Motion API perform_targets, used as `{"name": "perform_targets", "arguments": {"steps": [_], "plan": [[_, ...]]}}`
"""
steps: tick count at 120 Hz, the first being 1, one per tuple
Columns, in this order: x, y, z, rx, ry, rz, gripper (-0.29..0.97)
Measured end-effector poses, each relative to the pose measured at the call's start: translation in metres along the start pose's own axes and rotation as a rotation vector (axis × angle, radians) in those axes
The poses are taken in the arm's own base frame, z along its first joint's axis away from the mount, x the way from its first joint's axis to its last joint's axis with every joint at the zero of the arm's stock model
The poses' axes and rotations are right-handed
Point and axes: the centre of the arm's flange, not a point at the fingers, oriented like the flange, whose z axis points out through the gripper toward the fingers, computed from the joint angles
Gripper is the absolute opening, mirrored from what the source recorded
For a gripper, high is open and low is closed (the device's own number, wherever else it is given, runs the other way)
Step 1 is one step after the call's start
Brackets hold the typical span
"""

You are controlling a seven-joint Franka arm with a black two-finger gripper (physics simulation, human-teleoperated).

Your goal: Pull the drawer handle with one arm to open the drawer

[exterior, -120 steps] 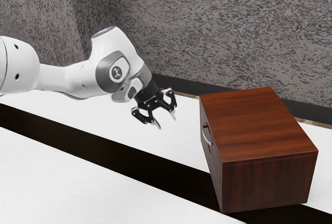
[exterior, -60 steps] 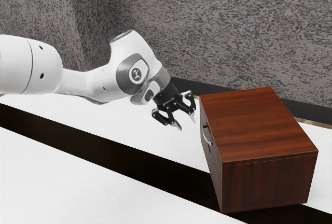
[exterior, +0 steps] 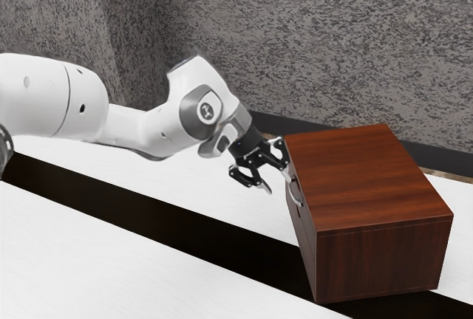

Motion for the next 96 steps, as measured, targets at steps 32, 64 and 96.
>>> {"name": "perform_targets", "arguments": {"steps": [32,64,96], "plan": [[-0.005,0.000,0.021,0.018,0.027,-0.009,0.26],[-0.014,0.011,0.036,0.011,0.025,-0.015,0.11],[-0.009,0.033,0.016,-0.005,0.001,-0.011,-0.01]]}}
